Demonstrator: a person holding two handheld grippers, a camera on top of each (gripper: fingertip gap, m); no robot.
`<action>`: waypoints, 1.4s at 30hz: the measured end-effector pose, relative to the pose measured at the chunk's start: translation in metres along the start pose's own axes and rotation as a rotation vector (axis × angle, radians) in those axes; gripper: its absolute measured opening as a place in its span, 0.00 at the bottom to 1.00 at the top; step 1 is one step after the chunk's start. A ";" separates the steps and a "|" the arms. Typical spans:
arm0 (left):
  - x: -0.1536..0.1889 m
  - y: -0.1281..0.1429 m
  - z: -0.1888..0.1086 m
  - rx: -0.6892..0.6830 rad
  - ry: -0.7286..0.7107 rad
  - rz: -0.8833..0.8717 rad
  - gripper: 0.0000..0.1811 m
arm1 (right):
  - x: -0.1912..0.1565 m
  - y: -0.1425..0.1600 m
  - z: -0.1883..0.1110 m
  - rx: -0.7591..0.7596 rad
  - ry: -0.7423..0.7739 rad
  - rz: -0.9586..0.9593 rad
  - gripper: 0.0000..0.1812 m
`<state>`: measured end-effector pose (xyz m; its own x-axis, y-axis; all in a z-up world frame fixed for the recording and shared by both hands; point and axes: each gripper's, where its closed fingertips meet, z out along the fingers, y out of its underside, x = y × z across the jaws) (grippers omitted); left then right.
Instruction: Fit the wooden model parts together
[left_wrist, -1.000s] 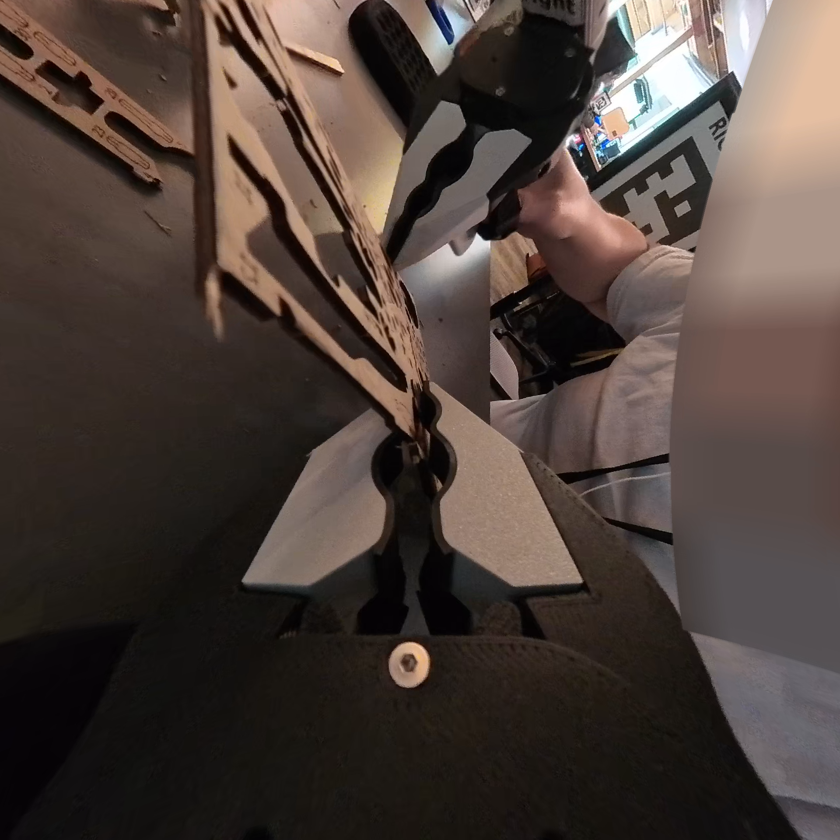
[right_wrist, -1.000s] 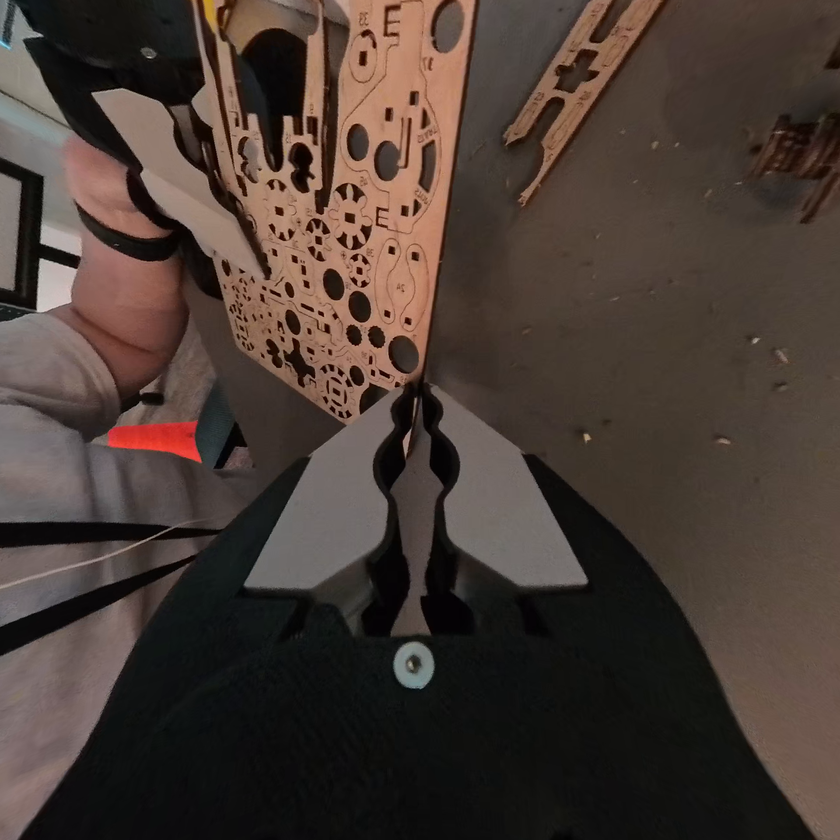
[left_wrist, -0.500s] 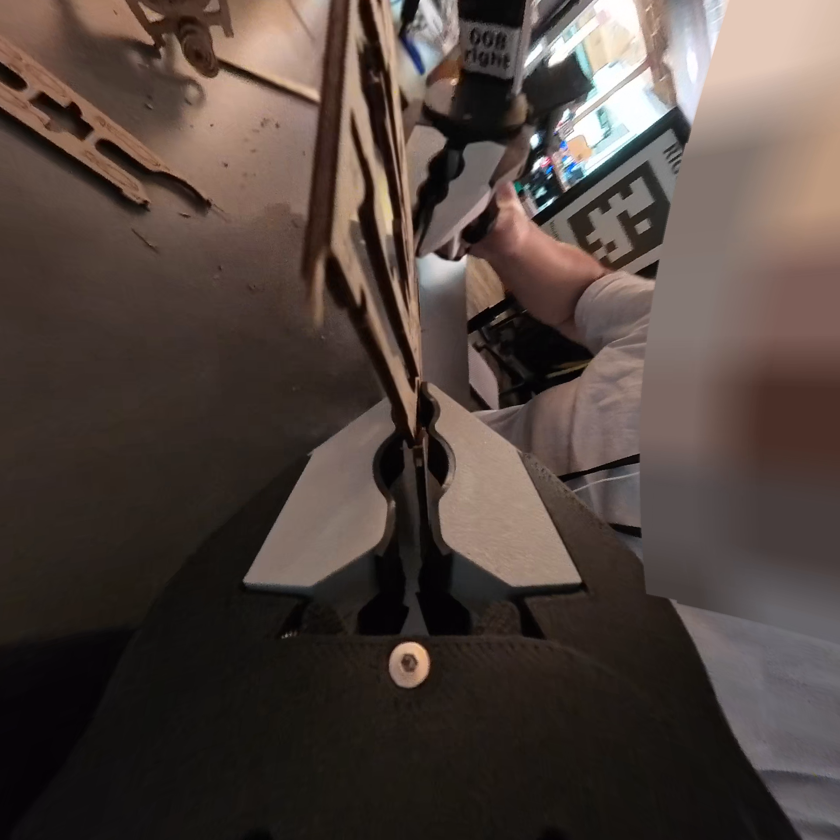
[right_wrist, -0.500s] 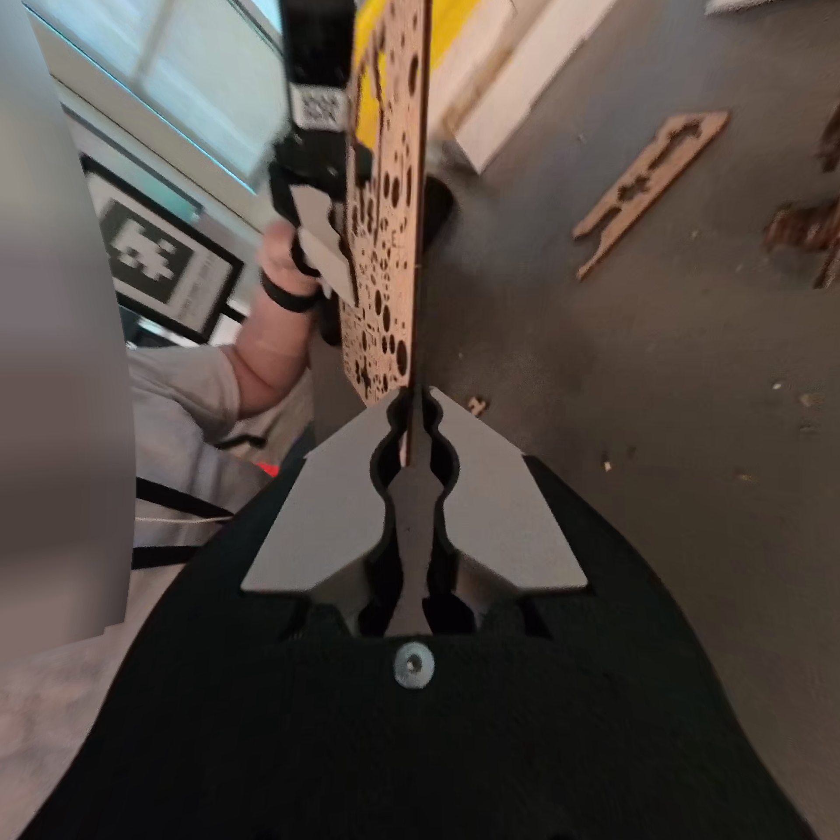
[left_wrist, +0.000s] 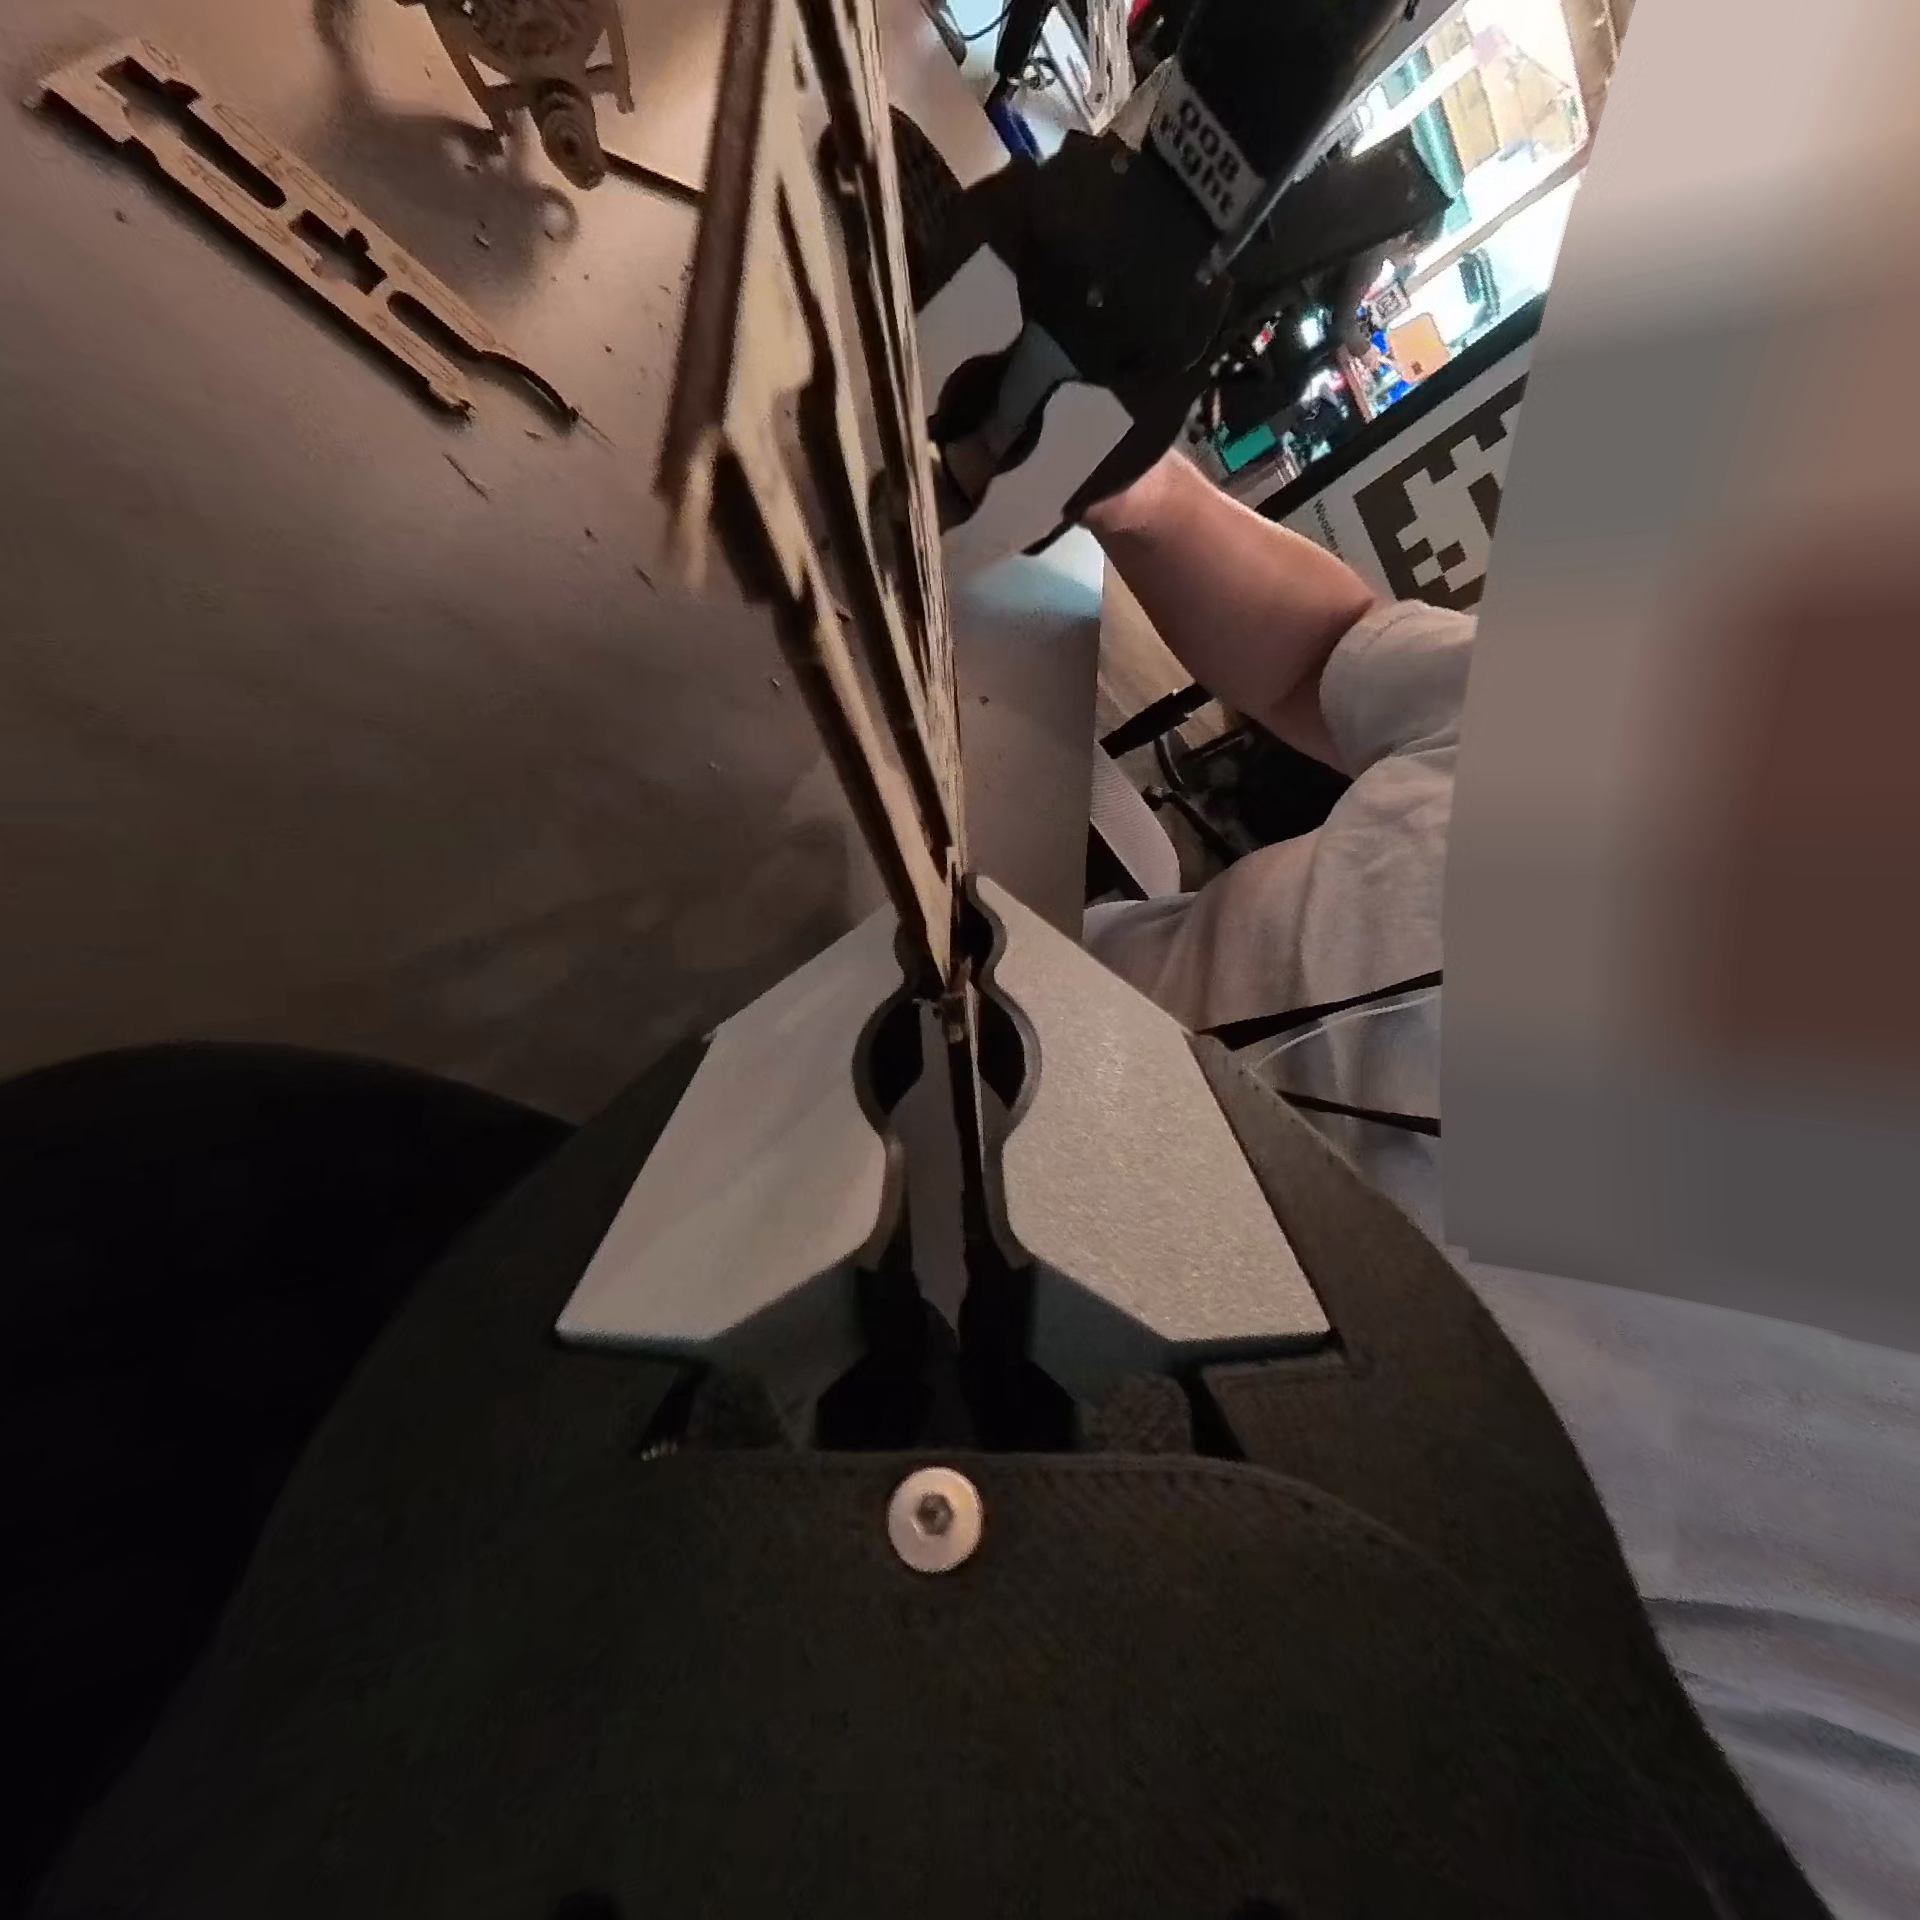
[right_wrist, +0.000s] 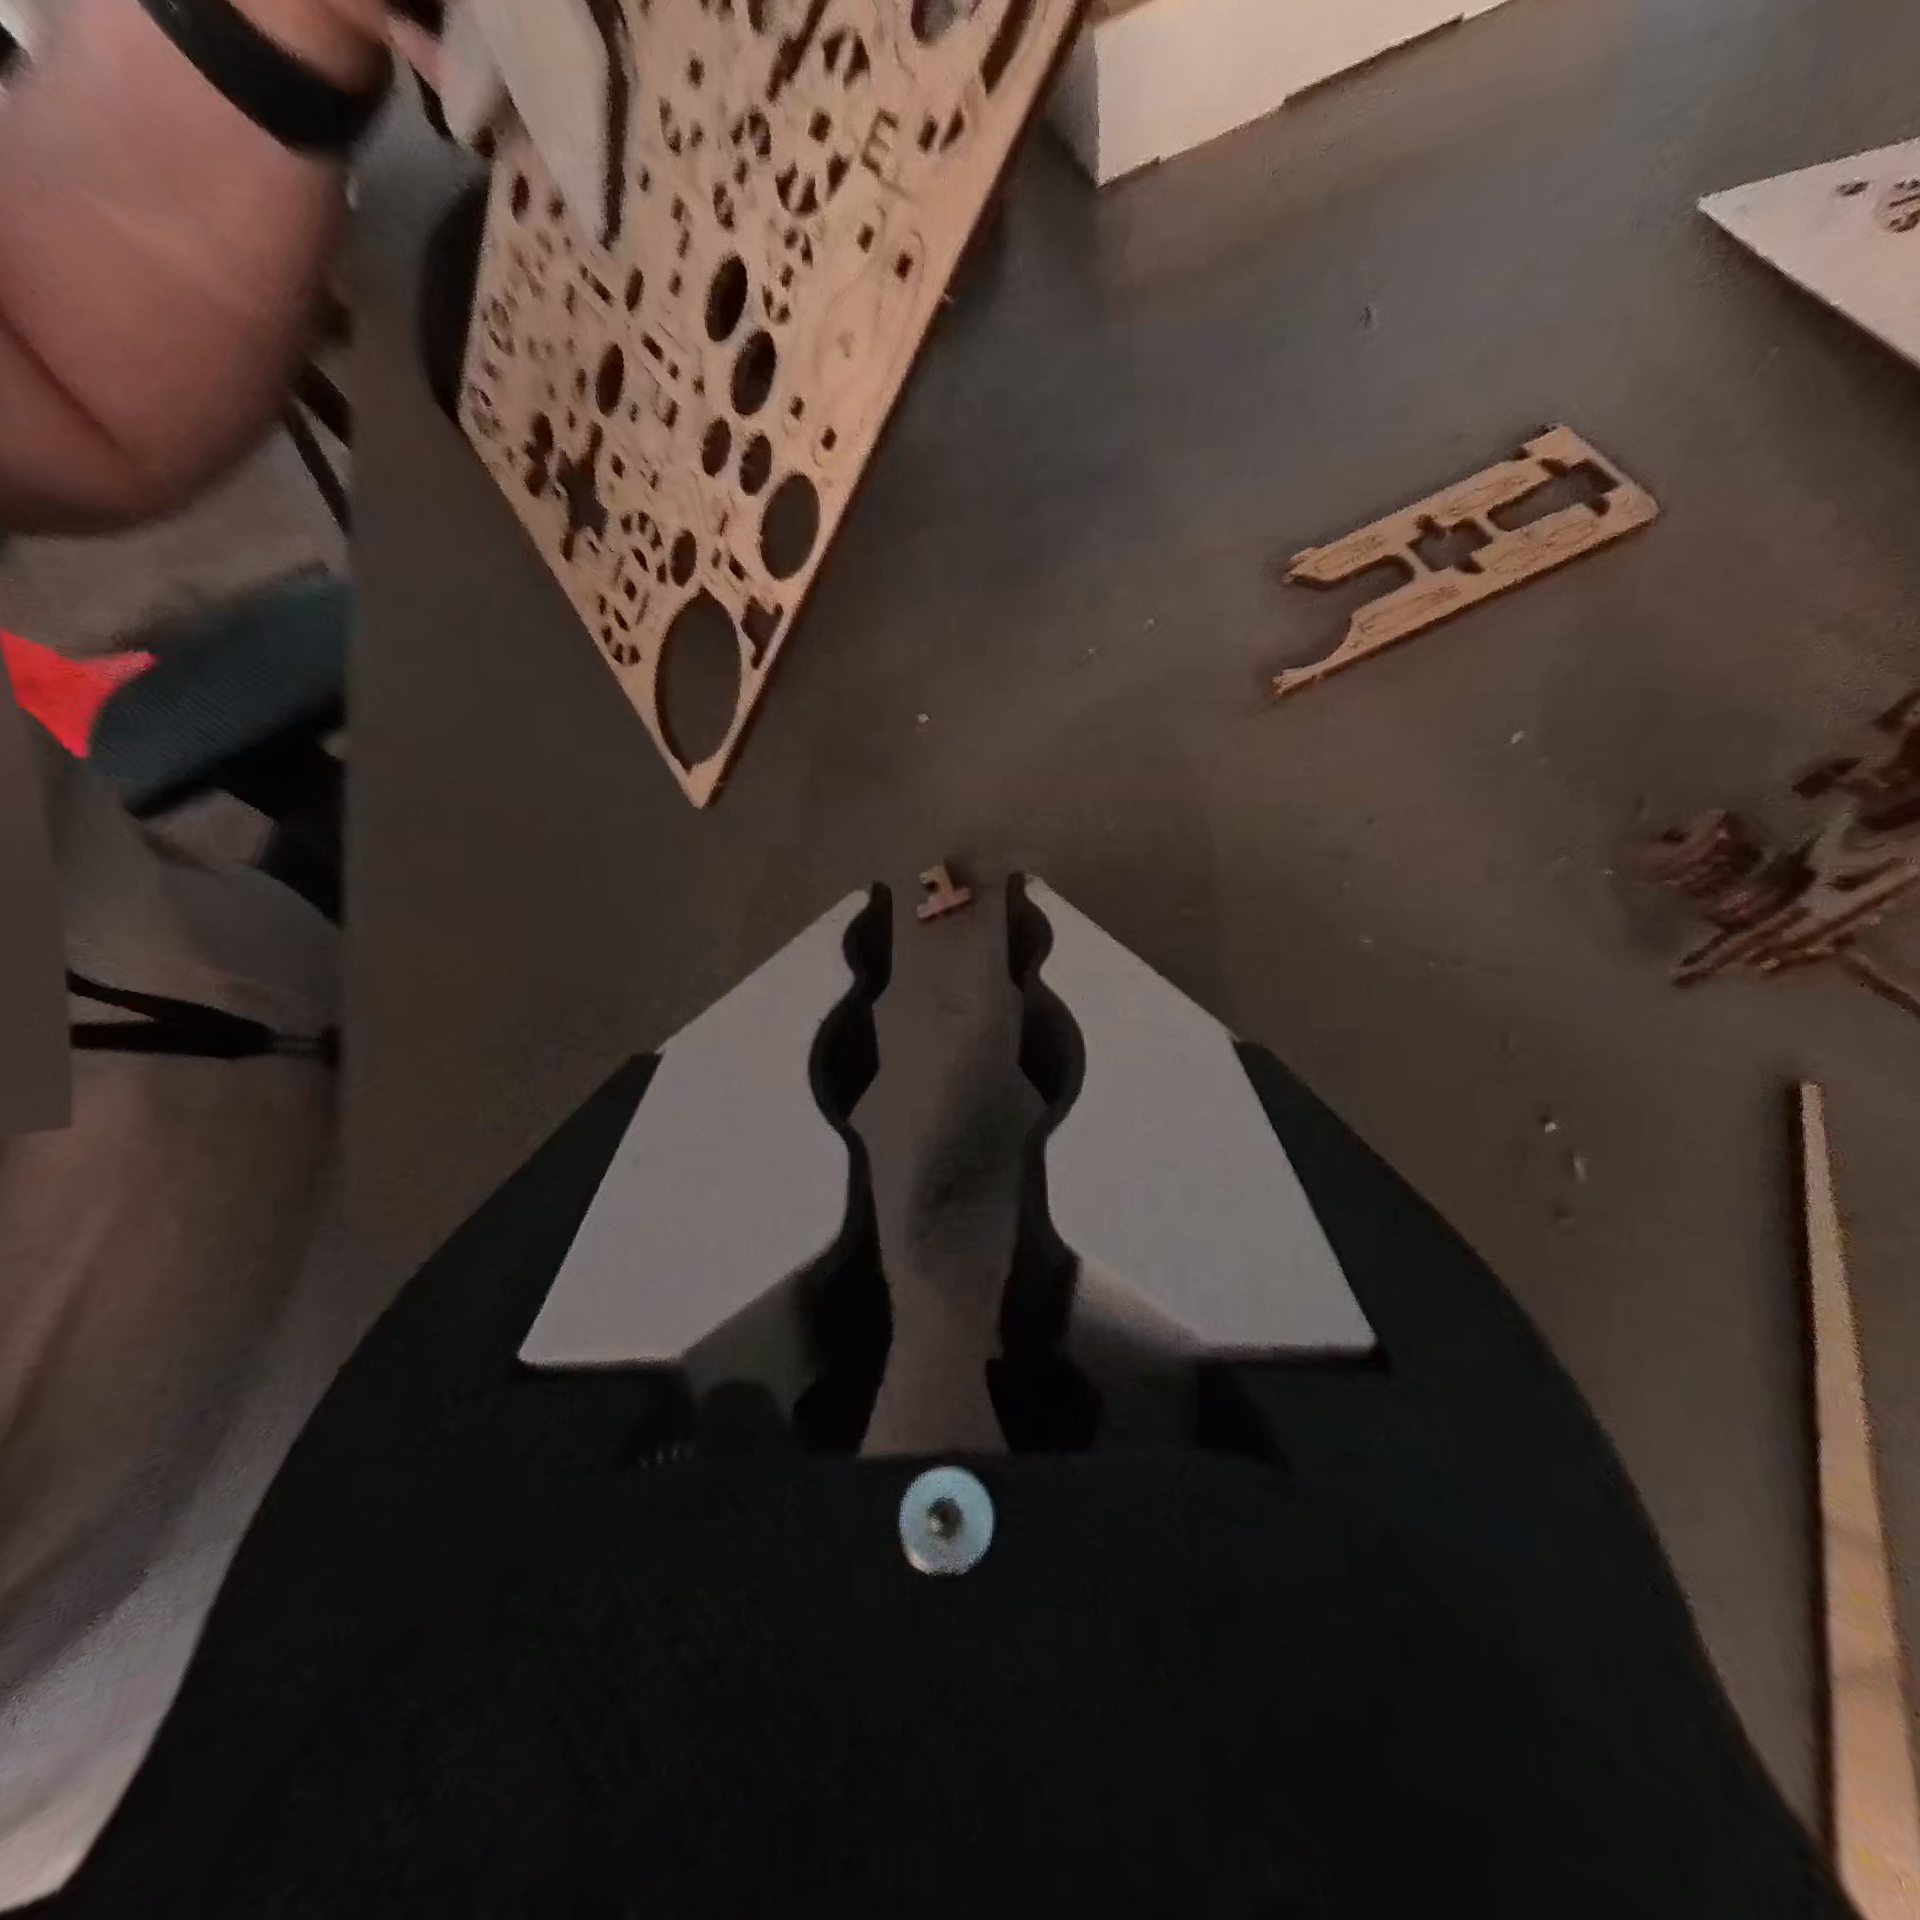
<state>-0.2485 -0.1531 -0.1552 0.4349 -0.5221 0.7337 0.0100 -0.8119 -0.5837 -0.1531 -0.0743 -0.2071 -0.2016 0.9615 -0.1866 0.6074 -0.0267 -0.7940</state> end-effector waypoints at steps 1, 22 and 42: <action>0.001 0.001 -0.001 0.001 -0.003 0.002 0.01 | -0.001 0.001 0.003 -0.011 -0.001 -0.021 0.11; 0.008 -0.001 -0.068 0.183 -0.078 0.043 0.01 | 0.008 -0.036 0.021 0.042 0.032 -0.077 0.00; -0.012 -0.050 -0.092 0.091 -0.045 0.111 0.01 | 0.055 -0.083 0.057 0.180 0.156 0.033 0.00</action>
<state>-0.3367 -0.1303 -0.1034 0.4775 -0.5939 0.6475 0.0405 -0.7213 -0.6915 -0.2586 -0.0346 -0.1848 -0.0542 0.9895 -0.1336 0.4621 -0.0937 -0.8818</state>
